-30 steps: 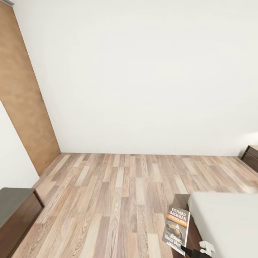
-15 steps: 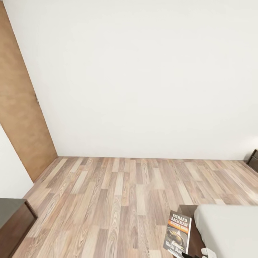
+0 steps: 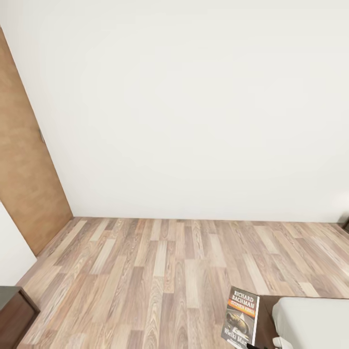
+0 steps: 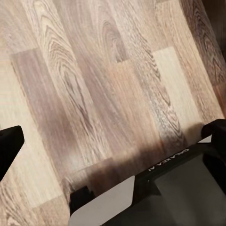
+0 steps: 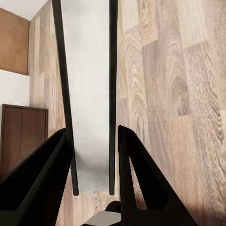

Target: In the bedroom, move the book from the bed onto either nightstand, and place the two sandals side by side next to the bed.

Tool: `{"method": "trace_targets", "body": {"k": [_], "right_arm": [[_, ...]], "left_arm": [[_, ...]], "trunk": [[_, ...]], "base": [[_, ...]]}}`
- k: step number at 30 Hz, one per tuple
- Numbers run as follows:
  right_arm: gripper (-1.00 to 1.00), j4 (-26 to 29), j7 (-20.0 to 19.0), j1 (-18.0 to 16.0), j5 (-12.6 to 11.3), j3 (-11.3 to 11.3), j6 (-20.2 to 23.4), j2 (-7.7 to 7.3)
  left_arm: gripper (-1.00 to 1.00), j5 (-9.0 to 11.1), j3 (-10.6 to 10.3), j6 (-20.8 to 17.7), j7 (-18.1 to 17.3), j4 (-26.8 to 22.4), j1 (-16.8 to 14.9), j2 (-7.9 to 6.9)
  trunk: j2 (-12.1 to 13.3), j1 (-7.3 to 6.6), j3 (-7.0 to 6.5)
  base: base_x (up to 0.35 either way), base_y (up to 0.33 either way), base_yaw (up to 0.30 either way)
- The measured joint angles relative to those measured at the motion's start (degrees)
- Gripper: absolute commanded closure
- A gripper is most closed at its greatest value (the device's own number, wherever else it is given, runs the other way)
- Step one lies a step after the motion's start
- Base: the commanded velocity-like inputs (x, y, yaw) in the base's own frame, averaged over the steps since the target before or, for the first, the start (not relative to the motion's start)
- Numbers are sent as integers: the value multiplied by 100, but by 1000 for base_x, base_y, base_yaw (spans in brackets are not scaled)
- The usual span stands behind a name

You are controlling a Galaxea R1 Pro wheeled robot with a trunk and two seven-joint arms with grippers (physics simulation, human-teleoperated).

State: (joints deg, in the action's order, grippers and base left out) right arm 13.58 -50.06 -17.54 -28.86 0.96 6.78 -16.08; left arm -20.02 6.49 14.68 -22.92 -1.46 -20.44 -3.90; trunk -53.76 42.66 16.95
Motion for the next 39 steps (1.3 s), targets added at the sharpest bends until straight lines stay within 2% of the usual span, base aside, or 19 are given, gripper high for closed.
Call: {"method": "trace_targets", "body": {"k": [3,6,9,15,39], "right_arm": [[100,1,-3,0,0,0,0,0],[100,1,-5,0,0,0,0,0],[100,1,-6,0,0,0,0,0],[100,1,-6,0,-6,0,0,0],[100,1,-15,0,-8,0,9,0]], "left_arm": [[-100,21,86,4,-6,-11,0,-18],[-100,235,464,8,-40,-16,0,-44],[-100,378,623,11,-60,-22,0,-111],[-100,516,652,12,-72,-25,0,-161],[-100,529,647,13,-67,-16,0,-145]], "trunk": [[0,0,0],[0,0,0],[0,0,0],[0,0,0],[0,0,0]], "base": [[329,0,0],[330,0,0],[330,0,0],[330,0,0],[329,0,-1]]}}
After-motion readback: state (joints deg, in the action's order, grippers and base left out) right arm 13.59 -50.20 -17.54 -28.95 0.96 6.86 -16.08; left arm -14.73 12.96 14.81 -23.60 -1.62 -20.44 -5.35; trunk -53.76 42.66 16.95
